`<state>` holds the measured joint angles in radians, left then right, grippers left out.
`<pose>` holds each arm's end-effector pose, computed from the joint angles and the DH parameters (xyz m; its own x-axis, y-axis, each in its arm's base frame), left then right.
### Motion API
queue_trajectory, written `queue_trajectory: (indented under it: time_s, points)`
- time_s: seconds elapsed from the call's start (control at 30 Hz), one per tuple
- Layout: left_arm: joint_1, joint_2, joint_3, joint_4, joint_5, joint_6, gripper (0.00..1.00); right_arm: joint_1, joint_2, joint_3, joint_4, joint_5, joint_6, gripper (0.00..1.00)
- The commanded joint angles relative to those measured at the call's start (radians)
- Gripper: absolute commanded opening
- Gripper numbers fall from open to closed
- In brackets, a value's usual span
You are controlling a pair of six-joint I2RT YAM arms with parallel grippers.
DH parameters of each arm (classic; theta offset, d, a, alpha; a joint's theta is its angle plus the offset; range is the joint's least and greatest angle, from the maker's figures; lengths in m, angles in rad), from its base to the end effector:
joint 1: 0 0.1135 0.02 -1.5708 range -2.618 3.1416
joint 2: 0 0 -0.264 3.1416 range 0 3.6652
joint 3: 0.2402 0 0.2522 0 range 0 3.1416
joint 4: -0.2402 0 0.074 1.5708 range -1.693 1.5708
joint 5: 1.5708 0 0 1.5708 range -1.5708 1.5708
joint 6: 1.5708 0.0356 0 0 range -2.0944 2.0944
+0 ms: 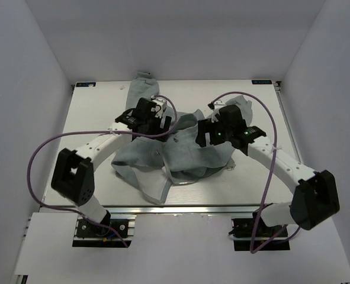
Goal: Zip up the jacket
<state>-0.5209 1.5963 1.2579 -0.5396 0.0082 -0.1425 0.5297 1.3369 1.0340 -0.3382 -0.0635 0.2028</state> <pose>0.3015 -0.1733 0.2684 -0.7320 0.2563 -0.6313 0.4023 0.9103 -0.0970 0.2563 0.1527 0.2890 -0.6159 -0.1277 -0.7774 -0.4329 0.8793 0.1986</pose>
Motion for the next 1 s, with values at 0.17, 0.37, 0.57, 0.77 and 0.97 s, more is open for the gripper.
queue_trajectory:
  time_s: [0.17,0.37,0.57,0.77,0.97]
  points:
    - [0.002,0.183,0.135,0.029,-0.079,-0.058,0.73,-0.005,0.174,0.053,0.225,-0.076,0.04,0.85]
    - [0.002,0.254,0.259,-0.011,-0.1,-0.112,0.0,-0.013,0.255,0.113,0.226,-0.073,0.043,0.0]
    - [0.002,0.036,0.337,-0.005,-0.154,-0.141,0.0,-0.013,0.052,0.162,0.209,-0.076,-0.055,0.0]
    - [0.002,-0.375,0.327,0.196,0.079,-0.203,0.0,-0.011,-0.246,0.248,0.154,-0.217,-0.146,0.0]
    - [0.002,-0.527,0.46,0.319,0.248,-0.319,0.0,-0.01,-0.449,0.483,0.142,-0.398,-0.184,0.0]
